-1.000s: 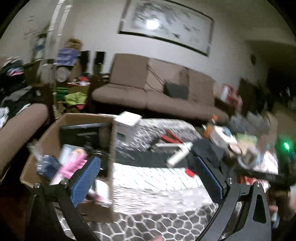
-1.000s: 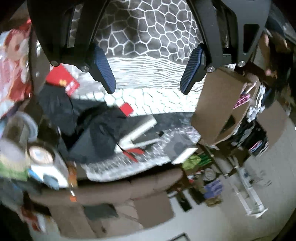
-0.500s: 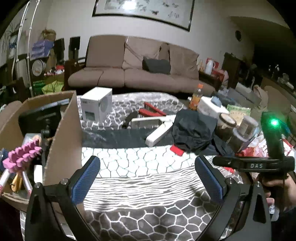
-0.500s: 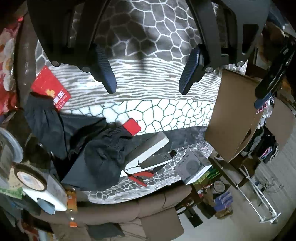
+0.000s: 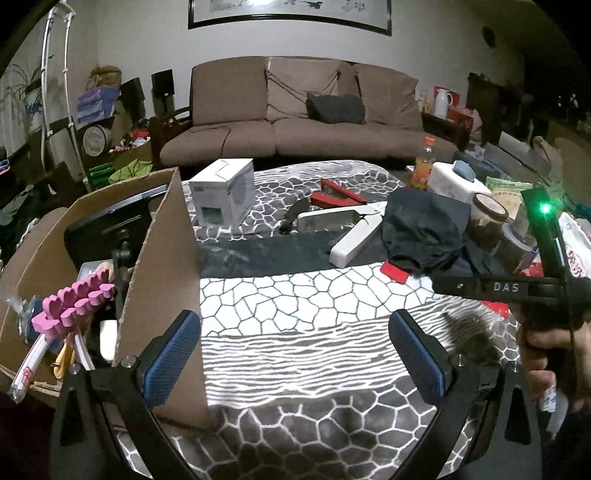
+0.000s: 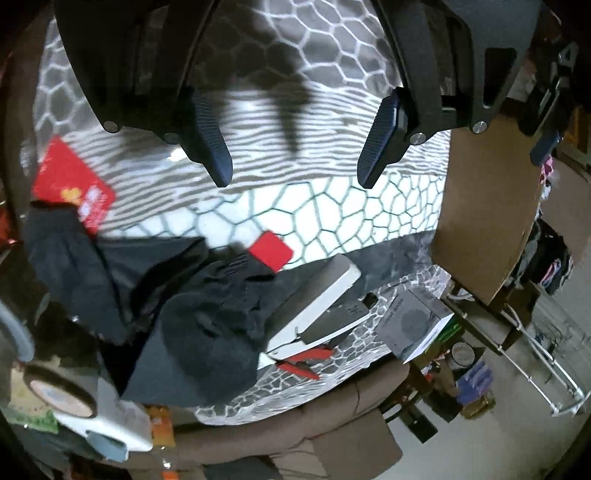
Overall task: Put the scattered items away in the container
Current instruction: 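Move the right tool back over the table to the white stapler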
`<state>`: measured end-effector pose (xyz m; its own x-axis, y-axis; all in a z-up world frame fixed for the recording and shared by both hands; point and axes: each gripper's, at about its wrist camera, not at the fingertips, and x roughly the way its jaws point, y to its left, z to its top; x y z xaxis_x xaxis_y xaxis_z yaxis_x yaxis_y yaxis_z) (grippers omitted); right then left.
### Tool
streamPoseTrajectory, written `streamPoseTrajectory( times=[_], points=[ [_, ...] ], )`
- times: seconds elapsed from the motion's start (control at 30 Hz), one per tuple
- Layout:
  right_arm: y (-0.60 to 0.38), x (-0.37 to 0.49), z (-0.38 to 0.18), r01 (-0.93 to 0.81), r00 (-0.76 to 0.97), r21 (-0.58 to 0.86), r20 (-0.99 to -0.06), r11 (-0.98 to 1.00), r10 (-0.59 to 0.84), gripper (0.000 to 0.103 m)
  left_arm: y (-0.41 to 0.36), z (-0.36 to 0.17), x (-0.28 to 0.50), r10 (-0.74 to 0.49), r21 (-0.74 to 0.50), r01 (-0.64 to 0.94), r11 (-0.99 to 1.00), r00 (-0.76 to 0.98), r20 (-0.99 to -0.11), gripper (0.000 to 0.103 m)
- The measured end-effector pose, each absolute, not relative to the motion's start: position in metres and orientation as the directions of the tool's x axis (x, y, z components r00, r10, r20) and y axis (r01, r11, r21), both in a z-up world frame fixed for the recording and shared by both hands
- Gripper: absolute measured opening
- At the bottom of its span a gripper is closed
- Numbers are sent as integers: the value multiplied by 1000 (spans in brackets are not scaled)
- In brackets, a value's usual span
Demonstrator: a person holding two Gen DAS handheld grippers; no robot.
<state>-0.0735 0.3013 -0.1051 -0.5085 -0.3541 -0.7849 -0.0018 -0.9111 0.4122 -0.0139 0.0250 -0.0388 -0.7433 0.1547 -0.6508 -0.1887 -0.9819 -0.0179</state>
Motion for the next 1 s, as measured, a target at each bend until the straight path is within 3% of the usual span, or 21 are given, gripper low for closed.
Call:
streamPoseTrajectory(
  times=[0.63,0.8,1.0],
  points=[
    [247,-98,-131,-78,-565,289,-801,-954,-196,68,5,-3,-1,204,-50,-216,-975,-787,-583,102],
    [230,-133,-132,-114,-564,315,-802,-942,-199,68,-20,13,-1,226,-123,-189,-974,-811,-540,103],
    [211,-198,-142,-209,-519,283,-843,-936,-139,68,-33,5,-13,224,-163,-158,-974,-792,-569,103]
  ],
)
